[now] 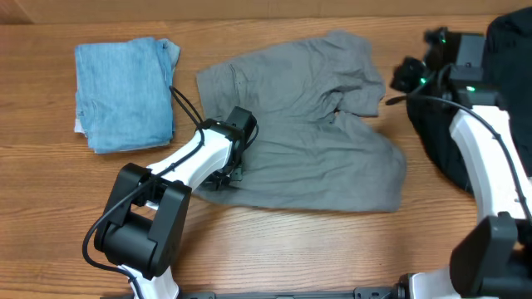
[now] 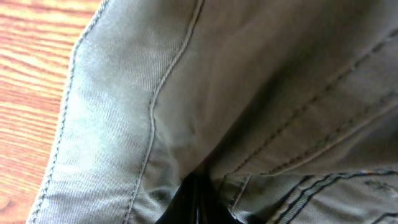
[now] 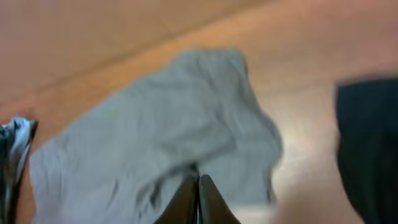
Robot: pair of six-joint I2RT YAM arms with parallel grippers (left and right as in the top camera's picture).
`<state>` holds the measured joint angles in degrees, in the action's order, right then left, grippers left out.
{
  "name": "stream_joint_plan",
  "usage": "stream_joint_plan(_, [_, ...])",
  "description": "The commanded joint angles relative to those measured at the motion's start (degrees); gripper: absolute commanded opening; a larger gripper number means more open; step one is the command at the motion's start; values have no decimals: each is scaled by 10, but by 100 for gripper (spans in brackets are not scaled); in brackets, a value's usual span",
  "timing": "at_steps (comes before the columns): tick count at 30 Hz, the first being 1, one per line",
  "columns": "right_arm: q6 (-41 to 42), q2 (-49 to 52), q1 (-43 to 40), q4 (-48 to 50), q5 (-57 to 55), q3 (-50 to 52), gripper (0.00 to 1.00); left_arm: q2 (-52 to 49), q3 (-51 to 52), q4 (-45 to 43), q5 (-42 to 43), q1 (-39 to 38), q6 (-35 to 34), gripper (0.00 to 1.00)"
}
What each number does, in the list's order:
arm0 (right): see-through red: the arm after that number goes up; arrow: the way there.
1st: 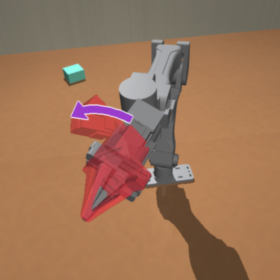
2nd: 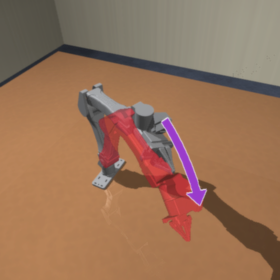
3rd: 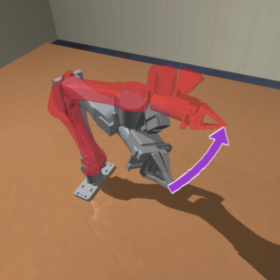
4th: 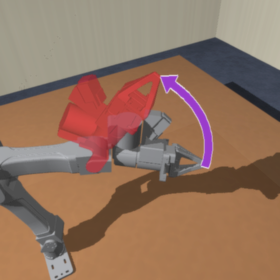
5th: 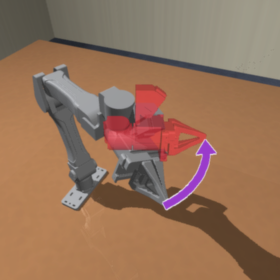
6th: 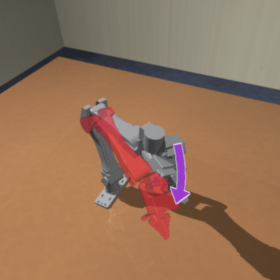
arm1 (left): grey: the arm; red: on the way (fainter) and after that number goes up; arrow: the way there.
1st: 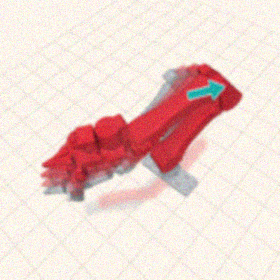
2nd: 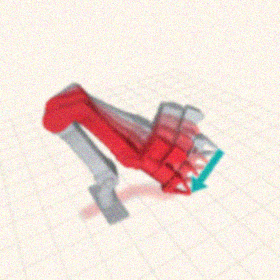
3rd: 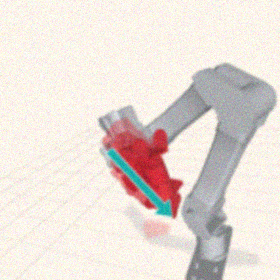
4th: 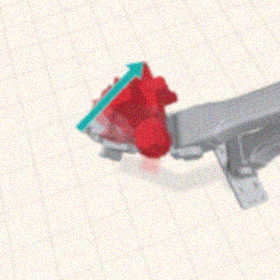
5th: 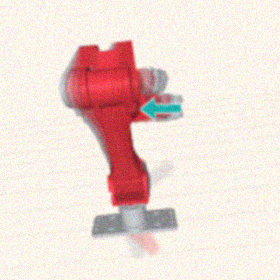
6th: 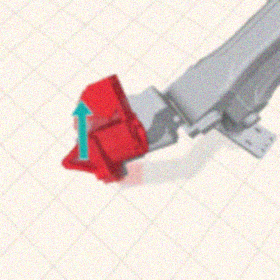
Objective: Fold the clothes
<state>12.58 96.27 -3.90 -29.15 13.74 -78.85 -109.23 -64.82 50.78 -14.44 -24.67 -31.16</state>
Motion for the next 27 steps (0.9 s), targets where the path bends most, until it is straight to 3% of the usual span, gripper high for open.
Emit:
stream_joint_plan(1, [-1,83,-6,51,34,-3,4,-45,49,23,31,3,3,4])
stream_joint_plan(14, [14,273,-7,89,21,-64,4,-45,49,40,34,3,3,4])
stream_joint_plan(23, [15,299,-7,3,-47,-64,4,-45,49,38,35,3,3,4])
stream_joint_plan(27, [57,299,-8,-55,-69,-64,4,-45,49,41,33,3,3,4])
